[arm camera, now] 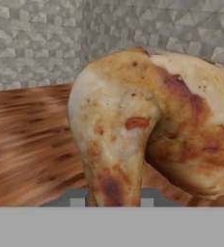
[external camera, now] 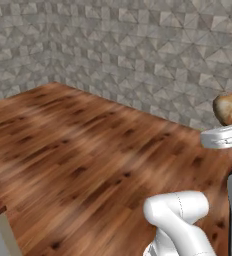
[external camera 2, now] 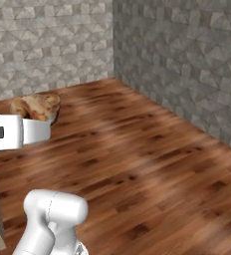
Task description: Gather the avocado and eggplant from the fridge and place them on a tray on the dining counter. Then gather the steak and chicken drumstick from the fridge and place them on the other tray.
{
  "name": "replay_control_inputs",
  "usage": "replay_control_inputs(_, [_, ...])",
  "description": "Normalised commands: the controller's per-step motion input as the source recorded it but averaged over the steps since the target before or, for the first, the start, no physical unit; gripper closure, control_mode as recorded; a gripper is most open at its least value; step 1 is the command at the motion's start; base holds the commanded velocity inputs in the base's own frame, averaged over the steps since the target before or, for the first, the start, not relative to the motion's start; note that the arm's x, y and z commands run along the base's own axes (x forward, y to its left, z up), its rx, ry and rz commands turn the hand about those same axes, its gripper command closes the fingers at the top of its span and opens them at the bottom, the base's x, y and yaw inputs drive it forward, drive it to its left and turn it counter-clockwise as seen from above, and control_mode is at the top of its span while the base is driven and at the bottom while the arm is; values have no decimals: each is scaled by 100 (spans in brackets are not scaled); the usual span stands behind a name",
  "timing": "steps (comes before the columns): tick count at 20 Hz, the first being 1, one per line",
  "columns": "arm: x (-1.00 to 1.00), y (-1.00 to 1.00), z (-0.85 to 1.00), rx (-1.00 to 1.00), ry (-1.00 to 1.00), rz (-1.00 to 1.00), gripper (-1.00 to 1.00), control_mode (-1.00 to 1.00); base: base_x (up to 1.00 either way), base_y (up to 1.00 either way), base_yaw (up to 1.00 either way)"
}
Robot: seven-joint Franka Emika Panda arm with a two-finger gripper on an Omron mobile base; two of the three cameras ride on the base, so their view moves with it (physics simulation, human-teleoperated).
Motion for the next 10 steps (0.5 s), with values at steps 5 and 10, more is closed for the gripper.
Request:
replay_control_inputs(5, [0,0,0,0,0,0,100,100,100,-25,41])
replay_control_inputs(10, [0,0,0,0,0,0,100,100,100,-15,44])
